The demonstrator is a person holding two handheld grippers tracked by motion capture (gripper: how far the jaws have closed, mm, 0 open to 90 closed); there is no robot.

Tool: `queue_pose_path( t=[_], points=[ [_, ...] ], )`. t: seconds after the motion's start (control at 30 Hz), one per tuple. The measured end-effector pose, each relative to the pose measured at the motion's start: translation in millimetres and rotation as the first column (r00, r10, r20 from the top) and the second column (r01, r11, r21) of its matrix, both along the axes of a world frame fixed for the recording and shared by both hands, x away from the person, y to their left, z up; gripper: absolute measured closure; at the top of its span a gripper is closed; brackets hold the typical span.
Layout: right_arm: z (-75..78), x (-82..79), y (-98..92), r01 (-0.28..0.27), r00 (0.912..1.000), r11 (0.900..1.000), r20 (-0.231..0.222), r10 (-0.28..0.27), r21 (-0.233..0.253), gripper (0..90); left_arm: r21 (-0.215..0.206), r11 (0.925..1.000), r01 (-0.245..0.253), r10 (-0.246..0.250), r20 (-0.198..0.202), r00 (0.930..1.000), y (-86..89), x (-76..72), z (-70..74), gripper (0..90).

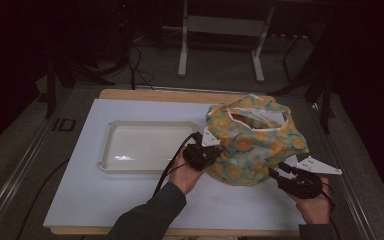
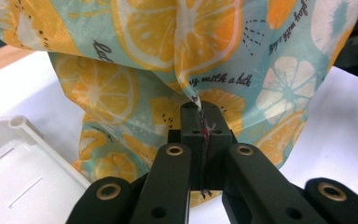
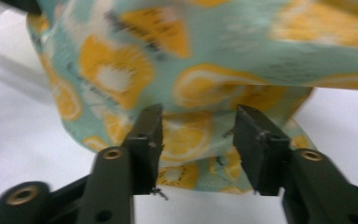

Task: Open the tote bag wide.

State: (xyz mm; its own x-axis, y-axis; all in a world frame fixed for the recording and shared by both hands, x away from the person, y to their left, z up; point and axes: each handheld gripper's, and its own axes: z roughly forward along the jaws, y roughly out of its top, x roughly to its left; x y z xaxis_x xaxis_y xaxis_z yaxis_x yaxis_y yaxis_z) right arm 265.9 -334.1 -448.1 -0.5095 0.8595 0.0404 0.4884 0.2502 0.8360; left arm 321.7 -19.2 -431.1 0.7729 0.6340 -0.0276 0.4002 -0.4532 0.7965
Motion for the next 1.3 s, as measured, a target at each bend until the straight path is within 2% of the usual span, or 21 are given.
queue_pose_path(
  t=[0.17, 0.37, 0.47, 0.53, 0.57, 0.6, 0.63, 0.77, 0.87, 0.97, 1.0, 1.07, 1.17, 1.3],
  points=[
    [8.1, -0.3, -9.9, 0.013, 0.9999, 0.996, 0.002, -0.013, 0.087, 41.9, 0.01, 0.9999, 0.0, 0.0, -0.011, 0.9999, -2.9, 1.0, -6.0, 89.4],
    [15.8, 5.4, -8.8, 0.034, 0.9994, 0.991, 0.004, -0.035, 0.126, 43.4, 0.037, 0.9993, 0.001, -0.001, -0.019, 0.9998, -6.2, 2.2, -13.0, 89.4],
    [18.7, 8.7, -5.5, 0.041, 0.9991, 0.99, 0.007, -0.042, 0.137, 52.0, 0.051, 0.9987, 0.0, 0.001, -0.023, 0.9997, -6.9, 3.5, -17.0, 89.4],
    [20.2, 9.7, -2.5, 0.045, 0.9988, 0.989, 0.011, -0.047, 0.143, 61.8, 0.065, 0.9979, 0.002, 0.0, -0.032, 0.9995, -6.9, 4.9, -20.1, 89.4],
    [20.2, 9.7, -2.5, 0.045, 0.9988, 0.989, 0.011, -0.047, 0.143, 61.8, 0.065, 0.9979, 0.002, 0.0, -0.032, 0.9995, -6.9, 4.9, -20.1, 89.3],
    [20.6, 10.0, -1.2, 0.044, 0.9988, 0.988, 0.017, -0.047, 0.145, 67.1, 0.075, 0.9972, -0.002, 0.005, -0.039, 0.9992, -7.0, 6.1, -24.0, 89.3],
    [21.0, 10.5, 1.2, 0.05, 0.9981, 0.988, 0.027, -0.055, 0.149, 77.4, 0.078, 0.9969, -0.005, 0.008, -0.043, 0.9991, -6.3, 6.8, -25.7, 89.3],
    [18.9, 10.3, 6.3, 0.027, 0.9989, 0.991, 0.034, -0.032, 0.129, 89.7, 0.067, 0.9978, -0.006, 0.01, -0.068, 0.9976, 0.5, 8.8, -30.4, 89.0],
    [16.1, 9.4, 7.3, 0.022, 0.9991, 0.994, 0.033, -0.025, 0.106, 90.0, 0.02, 0.9998, -0.002, 0.003, -0.071, 0.9975, 10.0, 7.9, -27.8, 83.0],
    [14.1, 8.9, 6.3, 0.02, 0.9993, 0.995, 0.03, -0.023, 0.1, 90.0, -0.002, 1.0, -0.004, 0.004, -0.073, 0.9973, 20.5, 7.7, -23.6, 75.1],
    [12.9, 8.7, 5.5, 0.018, 0.9994, 0.996, 0.028, -0.021, 0.092, 90.0, -0.023, 0.9996, -0.014, 0.012, -0.078, 0.9969, 30.4, 8.5, -19.7, 75.1],
    [10.5, 7.9, 4.1, 0.023, 0.9995, 0.997, 0.02, -0.025, 0.07, 90.0, -0.022, 0.9996, -0.02, 0.018, -0.072, 0.9972, 39.6, 9.0, -15.2, 70.1],
    [8.3, 6.5, 1.8, 0.026, 0.9995, 0.998, 0.017, -0.027, 0.063, 90.0, -0.012, 0.9996, -0.026, 0.025, -0.056, 0.9981, 50.0, 10.3, -7.9, 66.2],
    [6.8, 5.6, 0.6, 0.031, 0.9994, 0.998, 0.013, -0.032, 0.052, 90.0, -0.033, 0.9979, -0.056, 0.055, -0.036, 0.9978, 62.5, 14.9, 3.9, 64.0]
  ],
)
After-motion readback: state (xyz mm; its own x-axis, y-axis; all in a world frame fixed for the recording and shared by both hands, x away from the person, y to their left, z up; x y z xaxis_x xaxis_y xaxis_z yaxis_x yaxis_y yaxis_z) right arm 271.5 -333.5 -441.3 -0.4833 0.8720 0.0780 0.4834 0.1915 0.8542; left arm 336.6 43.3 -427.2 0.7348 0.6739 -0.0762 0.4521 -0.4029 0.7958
